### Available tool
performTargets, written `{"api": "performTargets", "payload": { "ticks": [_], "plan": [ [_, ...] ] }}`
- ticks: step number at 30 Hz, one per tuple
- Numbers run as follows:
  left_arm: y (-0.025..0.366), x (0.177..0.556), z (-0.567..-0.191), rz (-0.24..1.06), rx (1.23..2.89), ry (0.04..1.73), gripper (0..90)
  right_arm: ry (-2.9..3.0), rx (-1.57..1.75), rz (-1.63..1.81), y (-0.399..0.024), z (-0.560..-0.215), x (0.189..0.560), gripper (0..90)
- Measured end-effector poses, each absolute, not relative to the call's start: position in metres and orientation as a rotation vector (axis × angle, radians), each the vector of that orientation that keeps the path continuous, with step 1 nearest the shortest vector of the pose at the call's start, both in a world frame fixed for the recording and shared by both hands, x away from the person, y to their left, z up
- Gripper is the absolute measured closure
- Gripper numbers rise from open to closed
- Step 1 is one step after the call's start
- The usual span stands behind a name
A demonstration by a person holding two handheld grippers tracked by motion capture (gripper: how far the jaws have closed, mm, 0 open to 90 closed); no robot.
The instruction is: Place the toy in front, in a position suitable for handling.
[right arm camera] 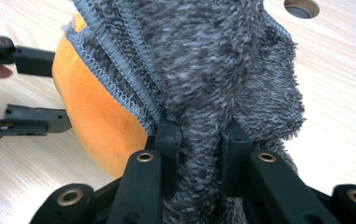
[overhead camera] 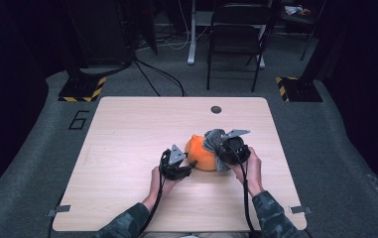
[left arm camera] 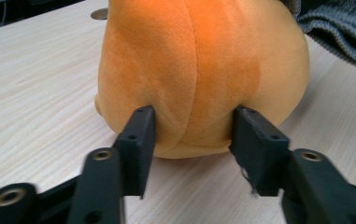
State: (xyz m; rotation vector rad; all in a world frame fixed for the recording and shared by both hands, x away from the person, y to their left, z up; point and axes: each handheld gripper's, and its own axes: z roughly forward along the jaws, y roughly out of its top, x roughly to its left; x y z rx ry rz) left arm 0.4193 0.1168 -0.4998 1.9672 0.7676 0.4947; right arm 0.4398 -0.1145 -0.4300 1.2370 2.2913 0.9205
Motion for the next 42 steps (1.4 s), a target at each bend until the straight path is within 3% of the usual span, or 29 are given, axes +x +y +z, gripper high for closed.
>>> {"api": "performTargets", "payload": {
  "ticks": [4,7,17,26,42],
  "plan": [
    [0.117,0.418,-0.500,0.514,1.985,0.764,74.8,2.281,1.238,0.928,-0.112,-0.430,0.439,73.6],
    [0.115,0.416,-0.498,0.540,2.001,0.751,80.9,2.285,1.229,0.933,-0.112,-0.429,0.438,73.5],
    [0.115,0.411,-0.484,0.460,1.980,0.740,83.0,2.246,1.266,0.941,-0.119,-0.416,0.435,73.4],
    [0.107,0.400,-0.475,0.401,1.981,0.695,83.2,2.260,1.174,1.000,-0.091,-0.396,0.417,72.7],
    [0.117,0.412,-0.484,0.368,1.947,0.764,82.7,2.253,1.247,0.883,-0.107,-0.423,0.434,72.9]
  ]
}}
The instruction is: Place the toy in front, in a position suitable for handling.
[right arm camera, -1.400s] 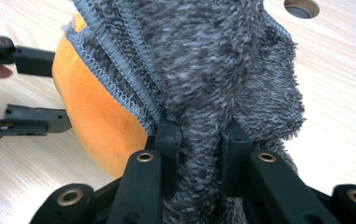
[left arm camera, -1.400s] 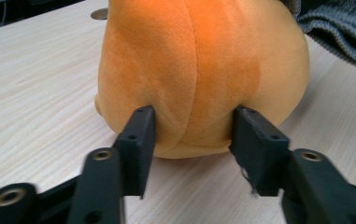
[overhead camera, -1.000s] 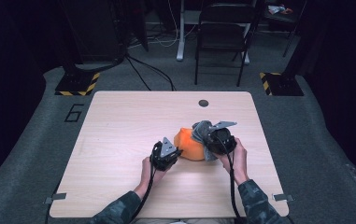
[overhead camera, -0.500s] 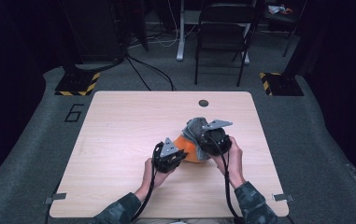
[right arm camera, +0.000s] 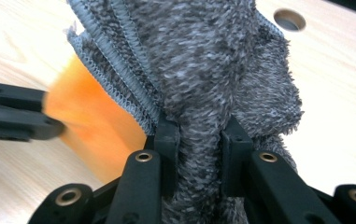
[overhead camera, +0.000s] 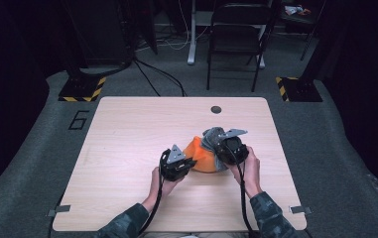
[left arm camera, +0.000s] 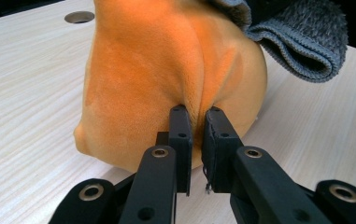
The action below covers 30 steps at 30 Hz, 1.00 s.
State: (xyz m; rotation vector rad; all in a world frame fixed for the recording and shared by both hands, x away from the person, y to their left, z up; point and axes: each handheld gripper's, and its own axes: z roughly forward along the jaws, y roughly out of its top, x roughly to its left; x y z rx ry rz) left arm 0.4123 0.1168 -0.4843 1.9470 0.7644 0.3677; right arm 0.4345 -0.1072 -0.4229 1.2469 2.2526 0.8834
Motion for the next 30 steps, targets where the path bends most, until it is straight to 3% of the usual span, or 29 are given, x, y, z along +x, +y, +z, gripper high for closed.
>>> {"api": "performTargets", "payload": {
  "ticks": [25,30],
  "plan": [
    [0.121,0.416,-0.488,0.344,1.922,0.789,82.1,2.306,1.403,0.665,-0.131,-0.473,0.460,73.1],
    [0.122,0.416,-0.487,0.344,1.931,0.777,82.1,2.313,1.428,0.647,-0.134,-0.470,0.461,73.1]
  ]
}}
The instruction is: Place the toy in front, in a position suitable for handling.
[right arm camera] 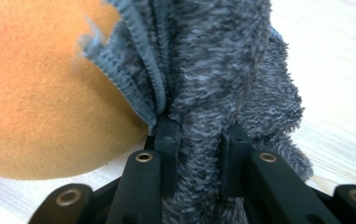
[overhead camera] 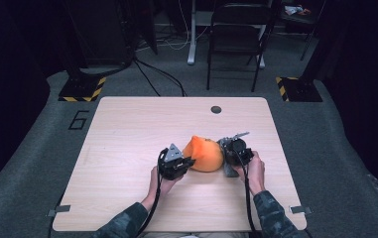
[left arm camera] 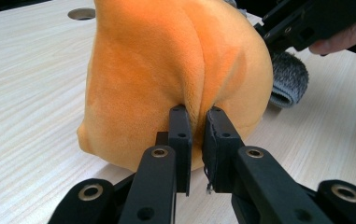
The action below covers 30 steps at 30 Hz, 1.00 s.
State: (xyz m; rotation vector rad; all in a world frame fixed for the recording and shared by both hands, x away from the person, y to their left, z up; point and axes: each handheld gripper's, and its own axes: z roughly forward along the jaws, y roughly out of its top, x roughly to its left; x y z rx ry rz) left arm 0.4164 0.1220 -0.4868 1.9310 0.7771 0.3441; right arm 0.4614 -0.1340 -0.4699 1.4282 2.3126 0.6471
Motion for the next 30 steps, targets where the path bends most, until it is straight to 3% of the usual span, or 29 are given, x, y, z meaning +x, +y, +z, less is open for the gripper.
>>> {"api": "performTargets", "payload": {
  "ticks": [15,30],
  "plan": [
    [0.119,0.415,-0.487,0.349,1.929,0.762,82.1,2.238,1.230,0.898,-0.107,-0.408,0.429,73.1],
    [0.116,0.413,-0.486,0.375,1.945,0.731,82.0,2.275,1.135,0.998,-0.086,-0.414,0.422,72.9]
  ]
}}
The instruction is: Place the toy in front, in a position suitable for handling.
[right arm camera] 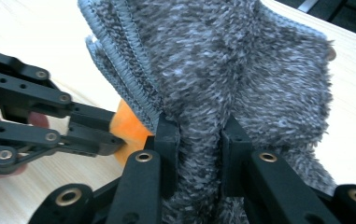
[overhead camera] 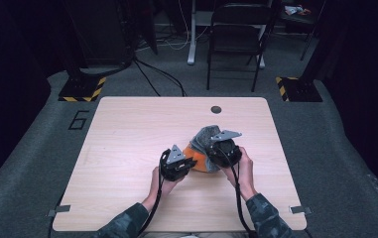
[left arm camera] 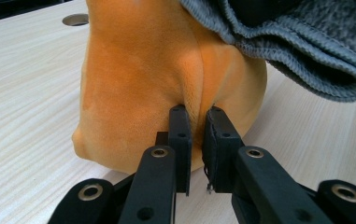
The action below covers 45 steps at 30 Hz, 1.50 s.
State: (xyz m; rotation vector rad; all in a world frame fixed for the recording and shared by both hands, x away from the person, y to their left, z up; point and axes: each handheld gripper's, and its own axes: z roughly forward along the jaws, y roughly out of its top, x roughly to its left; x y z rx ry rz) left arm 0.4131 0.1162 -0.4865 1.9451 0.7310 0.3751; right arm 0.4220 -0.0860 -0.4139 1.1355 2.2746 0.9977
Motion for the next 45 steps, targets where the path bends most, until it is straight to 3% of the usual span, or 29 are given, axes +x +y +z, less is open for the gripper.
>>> {"api": "performTargets", "payload": {
  "ticks": [22,42,45],
  "plan": [
    [0.120,0.417,-0.489,0.351,1.939,0.754,82.1,2.305,1.292,0.847,-0.120,-0.430,0.444,72.8],
    [0.120,0.417,-0.489,0.345,1.941,0.760,82.0,2.376,1.445,0.615,-0.133,-0.490,0.467,72.7],
    [0.121,0.417,-0.489,0.337,1.939,0.768,81.9,2.384,1.455,0.604,-0.133,-0.487,0.467,72.8]
  ]
}}
